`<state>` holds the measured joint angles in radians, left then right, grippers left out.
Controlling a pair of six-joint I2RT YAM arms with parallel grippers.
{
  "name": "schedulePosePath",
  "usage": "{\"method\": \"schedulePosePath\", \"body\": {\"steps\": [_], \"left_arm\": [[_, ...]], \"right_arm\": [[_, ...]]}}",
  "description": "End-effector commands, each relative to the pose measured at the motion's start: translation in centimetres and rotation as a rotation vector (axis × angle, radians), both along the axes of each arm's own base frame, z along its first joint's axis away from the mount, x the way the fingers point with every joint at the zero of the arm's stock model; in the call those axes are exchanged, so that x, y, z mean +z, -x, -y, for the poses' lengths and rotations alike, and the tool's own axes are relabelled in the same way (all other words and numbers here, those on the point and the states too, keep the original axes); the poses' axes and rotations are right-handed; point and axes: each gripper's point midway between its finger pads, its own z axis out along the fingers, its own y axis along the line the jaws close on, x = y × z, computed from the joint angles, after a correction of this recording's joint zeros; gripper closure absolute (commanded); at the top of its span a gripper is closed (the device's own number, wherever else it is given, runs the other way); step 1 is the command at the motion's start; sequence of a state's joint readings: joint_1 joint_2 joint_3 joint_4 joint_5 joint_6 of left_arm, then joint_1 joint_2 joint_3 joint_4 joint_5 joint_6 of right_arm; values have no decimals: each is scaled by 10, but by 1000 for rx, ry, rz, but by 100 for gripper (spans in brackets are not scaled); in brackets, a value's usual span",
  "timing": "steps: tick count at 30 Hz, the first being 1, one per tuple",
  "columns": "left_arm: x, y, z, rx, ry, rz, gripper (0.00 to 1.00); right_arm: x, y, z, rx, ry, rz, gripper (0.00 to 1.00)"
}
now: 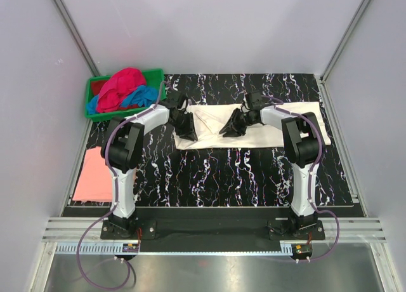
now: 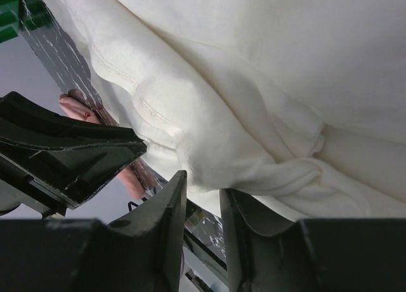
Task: Fold and stack the t-shirts
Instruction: Fold the tshirt
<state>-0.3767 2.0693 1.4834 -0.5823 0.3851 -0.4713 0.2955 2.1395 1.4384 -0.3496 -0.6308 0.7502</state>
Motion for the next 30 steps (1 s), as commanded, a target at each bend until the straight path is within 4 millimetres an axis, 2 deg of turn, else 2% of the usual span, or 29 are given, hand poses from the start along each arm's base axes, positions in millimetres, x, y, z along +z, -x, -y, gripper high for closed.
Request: {"method": "schedulePosePath", "body": {"steps": [1, 8, 13, 19, 21, 25, 28, 29, 30], "left_arm": [[11, -5, 5, -17, 29, 35, 75], [3, -2, -3, -4, -5, 17, 76], [-2, 1, -9, 1, -18, 9, 76], [-4, 3, -10, 0, -25, 4, 76], [-4, 2, -10, -1, -25, 9, 76], [-2, 2, -12, -1, -30, 16, 76], [3, 2, -12, -6, -30, 31, 76], [5, 1, -12, -5, -30, 36, 76], [8, 1, -12, -8, -25, 43, 76]], "right_arm": [[17, -13, -16, -2, -68, 38, 67], [34, -26, -14, -48, -76, 60, 79], [39, -50, 9, -138, -84, 86, 80], [32, -83, 58, -323, -130, 75, 73], [38, -93, 72, -392, -191, 64, 67], [62, -106, 75, -381, -237, 148, 63], [72, -101, 69, -266, -162, 206, 61], [70, -96, 65, -216, -123, 209, 55], [61, -79, 58, -156, -81, 149, 54]]}}
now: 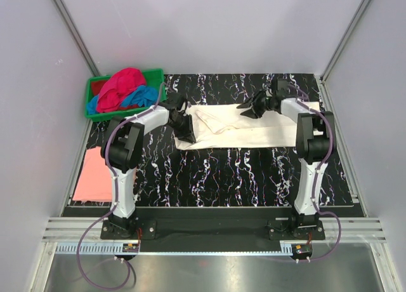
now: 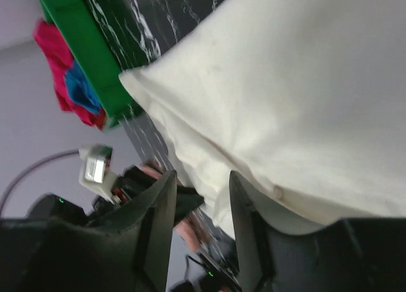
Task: Fold and stack the t-shirts
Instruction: Fold the tshirt
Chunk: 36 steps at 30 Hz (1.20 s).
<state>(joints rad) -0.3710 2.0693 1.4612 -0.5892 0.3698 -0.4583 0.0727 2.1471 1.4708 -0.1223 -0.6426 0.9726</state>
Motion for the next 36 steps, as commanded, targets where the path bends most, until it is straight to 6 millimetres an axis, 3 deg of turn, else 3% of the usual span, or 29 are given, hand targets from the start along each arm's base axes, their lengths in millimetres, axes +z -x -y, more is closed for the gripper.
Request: {"method": "schedulePosePath", "body": {"steps": [1, 4, 5, 9, 10, 12, 13, 18, 19, 36], "left_arm": [[18, -5, -3, -11, 7, 61, 76], [23, -5, -1, -16, 23, 68, 76], [23, -5, -1, -16, 23, 67, 76], [25, 3, -3, -15, 27, 62, 76], [25, 4, -1, -11, 37, 56, 76], [23, 7, -2, -7, 47, 49, 76], [18, 10, -3, -5, 48, 31, 76], [16, 11, -3, -7, 59, 20, 76], [16, 10, -4, -6, 56, 21, 76], [14, 11, -13, 26, 75, 8, 76]], "right_arm": [[29, 22, -42, 297, 131, 118, 53], [8, 53, -57, 454, 325, 128, 50], [14, 57, -58, 479, 380, 170, 49], [-3, 82, -70, 649, 621, 214, 47], [1, 73, -68, 676, 720, 261, 47], [-9, 80, -81, 751, 804, 260, 46], [-6, 71, -78, 743, 881, 285, 46], [-4, 73, -94, 812, 1064, 351, 45], [-5, 71, -88, 816, 1134, 354, 45], [-26, 91, -100, 962, 1290, 384, 60]]}}
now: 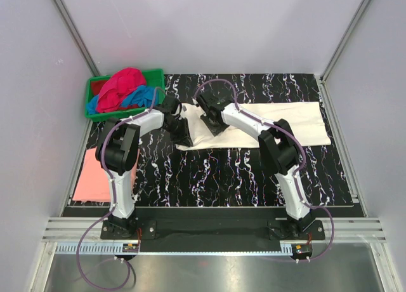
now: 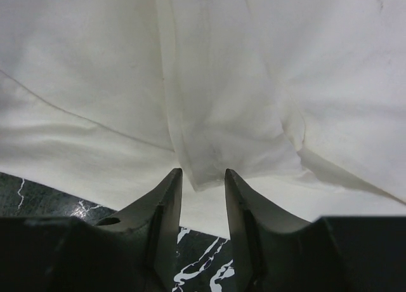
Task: Fold and stack the t-shirts
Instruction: Fold the tshirt
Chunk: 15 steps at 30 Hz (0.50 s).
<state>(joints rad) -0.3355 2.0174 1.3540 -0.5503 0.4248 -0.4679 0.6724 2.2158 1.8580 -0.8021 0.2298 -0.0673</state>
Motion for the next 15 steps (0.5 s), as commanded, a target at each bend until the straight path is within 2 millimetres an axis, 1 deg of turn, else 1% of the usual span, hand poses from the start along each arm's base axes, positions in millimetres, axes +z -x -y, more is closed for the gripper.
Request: {"method": "schedulePosePath", "body": {"steps": [1, 7, 11, 15], "left_arm": [[17, -6, 0, 3, 32, 47, 76], [15, -6, 0, 4, 34, 40, 76], [14, -5, -1, 4, 35, 36, 76], [13, -4, -2, 6, 33, 35, 76]], "right_arm": [[-5, -4, 2, 13, 62, 28, 60], [-13, -7, 5, -3, 84, 36, 69], [-9, -14, 8, -23, 106, 72, 75], [-2, -21, 10, -44, 116, 105, 89]]}}
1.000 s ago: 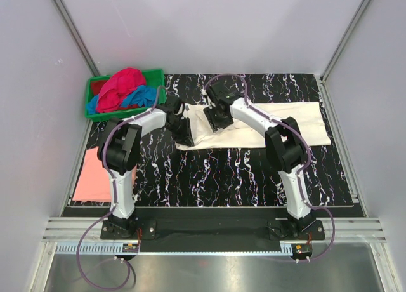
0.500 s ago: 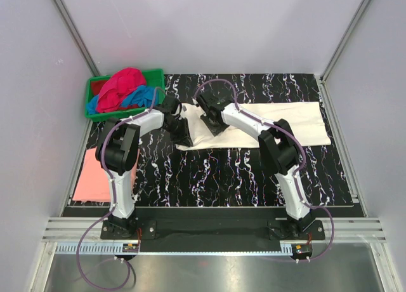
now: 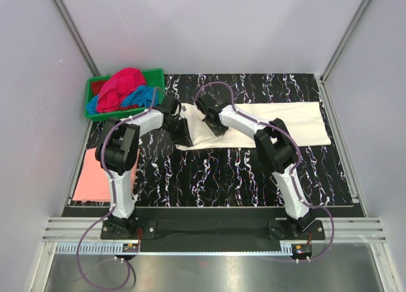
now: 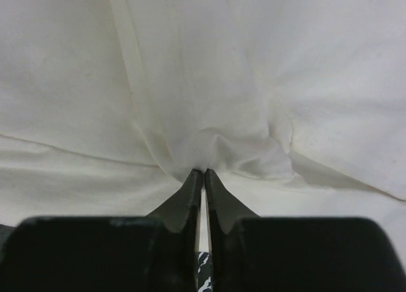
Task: Fold and stack the t-shirts
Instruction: Fold the tshirt
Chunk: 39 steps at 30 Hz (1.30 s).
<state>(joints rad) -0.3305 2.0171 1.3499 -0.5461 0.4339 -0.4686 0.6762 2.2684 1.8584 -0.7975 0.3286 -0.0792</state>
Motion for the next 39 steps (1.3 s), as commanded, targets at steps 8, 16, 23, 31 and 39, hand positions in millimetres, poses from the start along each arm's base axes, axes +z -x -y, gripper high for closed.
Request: {"method": "schedulePosePath", "body": {"steps": [8, 16, 23, 31, 39], "left_arm": [[6, -3, -2, 5, 15, 20, 78], [-1, -3, -2, 8, 8, 3, 80], [4, -7, -2, 6, 5, 13, 80], [22, -13, -7, -12, -24, 62, 77], [41, -15, 4, -32, -1, 105, 70]], "right_arm": [[42, -34, 15, -108, 45, 188, 100], [44, -81, 61, -267, 36, 252, 99], [33, -122, 120, -437, 33, 254, 66], [83, -101, 97, -412, -167, 220, 56], [63, -60, 100, -437, -298, 93, 51]]}}
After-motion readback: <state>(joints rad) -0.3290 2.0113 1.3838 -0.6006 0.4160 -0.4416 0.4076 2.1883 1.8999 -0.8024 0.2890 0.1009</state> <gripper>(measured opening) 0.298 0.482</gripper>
